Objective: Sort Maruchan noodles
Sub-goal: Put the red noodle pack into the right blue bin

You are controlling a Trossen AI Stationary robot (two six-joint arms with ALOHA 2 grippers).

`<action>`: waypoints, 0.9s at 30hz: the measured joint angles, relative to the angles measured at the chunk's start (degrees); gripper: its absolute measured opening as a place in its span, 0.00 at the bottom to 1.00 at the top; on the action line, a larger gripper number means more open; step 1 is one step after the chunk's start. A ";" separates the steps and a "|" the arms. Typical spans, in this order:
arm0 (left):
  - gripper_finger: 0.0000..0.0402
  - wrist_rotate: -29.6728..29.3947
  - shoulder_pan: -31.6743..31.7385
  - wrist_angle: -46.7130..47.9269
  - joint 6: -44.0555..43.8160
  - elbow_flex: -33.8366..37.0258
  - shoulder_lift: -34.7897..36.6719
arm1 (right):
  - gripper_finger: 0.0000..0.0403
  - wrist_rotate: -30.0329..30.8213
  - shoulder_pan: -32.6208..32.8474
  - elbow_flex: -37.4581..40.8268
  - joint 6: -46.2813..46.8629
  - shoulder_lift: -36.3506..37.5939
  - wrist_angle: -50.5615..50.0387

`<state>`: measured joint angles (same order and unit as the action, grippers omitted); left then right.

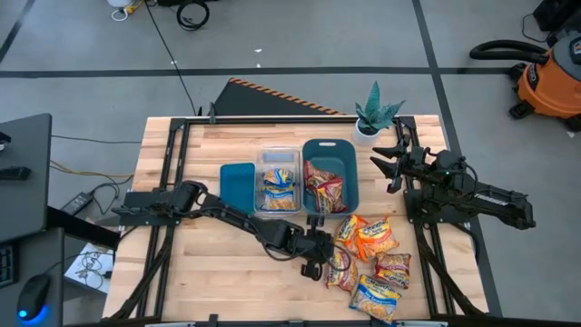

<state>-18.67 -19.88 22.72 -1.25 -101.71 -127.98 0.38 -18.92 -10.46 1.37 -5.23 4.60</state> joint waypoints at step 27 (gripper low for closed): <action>0.29 -0.80 -0.63 24.61 -5.09 -19.78 -9.07 | 0.38 -0.02 0.02 0.00 0.00 0.00 0.06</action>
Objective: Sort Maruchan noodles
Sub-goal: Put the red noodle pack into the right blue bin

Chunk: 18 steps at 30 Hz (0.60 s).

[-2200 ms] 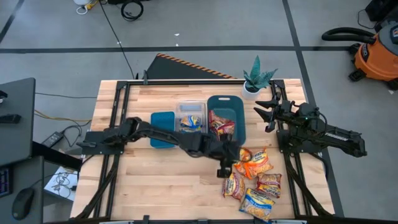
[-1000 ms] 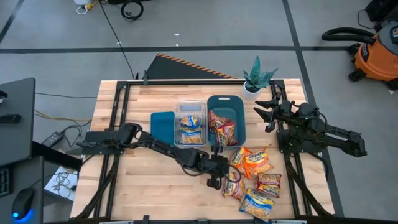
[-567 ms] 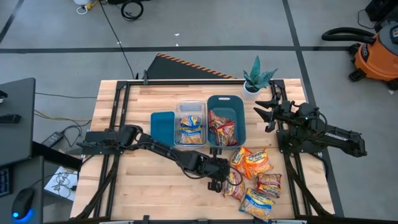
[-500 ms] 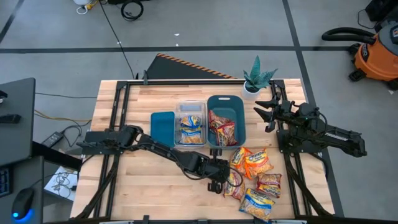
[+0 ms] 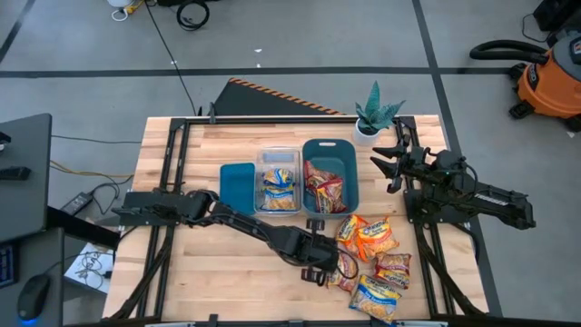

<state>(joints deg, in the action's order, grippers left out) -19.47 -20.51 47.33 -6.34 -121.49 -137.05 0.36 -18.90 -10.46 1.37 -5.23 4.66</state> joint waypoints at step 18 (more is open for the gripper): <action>0.29 -0.77 0.80 -2.09 14.91 0.07 -1.78 | 0.38 0.00 0.00 0.00 -0.01 0.00 -0.08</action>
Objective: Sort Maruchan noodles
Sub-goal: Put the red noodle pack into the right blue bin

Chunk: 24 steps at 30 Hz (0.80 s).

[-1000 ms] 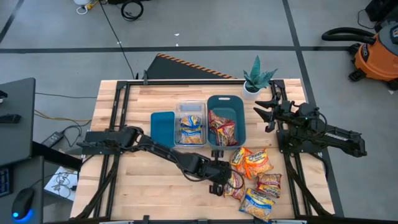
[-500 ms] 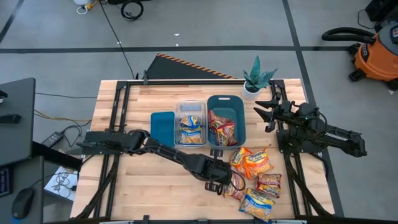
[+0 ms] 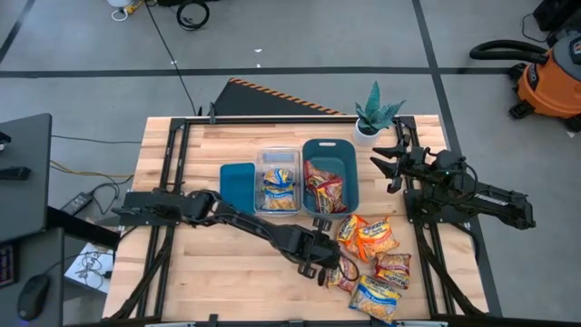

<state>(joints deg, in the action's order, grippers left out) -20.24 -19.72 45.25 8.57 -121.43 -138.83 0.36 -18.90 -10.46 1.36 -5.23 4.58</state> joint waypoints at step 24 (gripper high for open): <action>0.12 -0.94 -0.34 -8.69 9.82 -0.02 -3.77 | 0.38 0.02 0.00 0.02 0.00 -0.39 2.35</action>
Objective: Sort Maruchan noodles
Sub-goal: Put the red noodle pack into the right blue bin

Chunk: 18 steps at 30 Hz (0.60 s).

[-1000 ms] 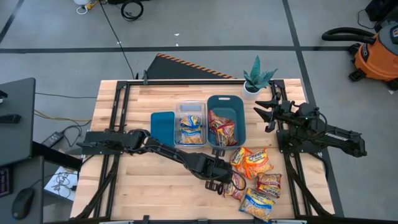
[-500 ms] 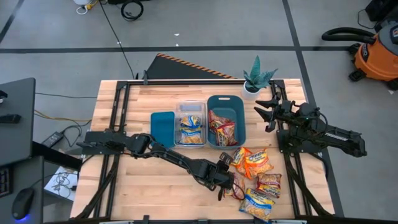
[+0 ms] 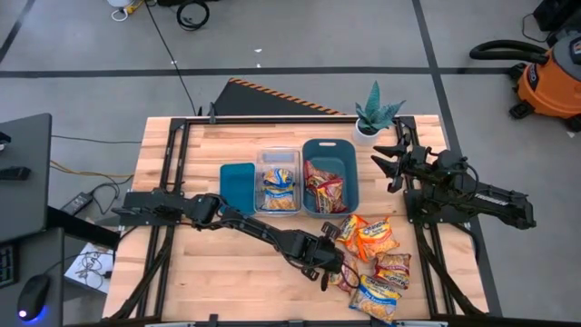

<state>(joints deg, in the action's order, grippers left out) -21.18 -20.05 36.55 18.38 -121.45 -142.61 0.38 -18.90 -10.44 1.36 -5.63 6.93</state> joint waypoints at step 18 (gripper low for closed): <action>0.01 -1.54 1.45 19.83 -7.33 -11.50 8.57 | 0.38 0.00 0.00 0.00 0.00 0.00 0.78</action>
<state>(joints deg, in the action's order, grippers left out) -22.72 -18.60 56.39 11.05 -132.94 -134.03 0.38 -18.90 -10.44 1.35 -5.63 7.71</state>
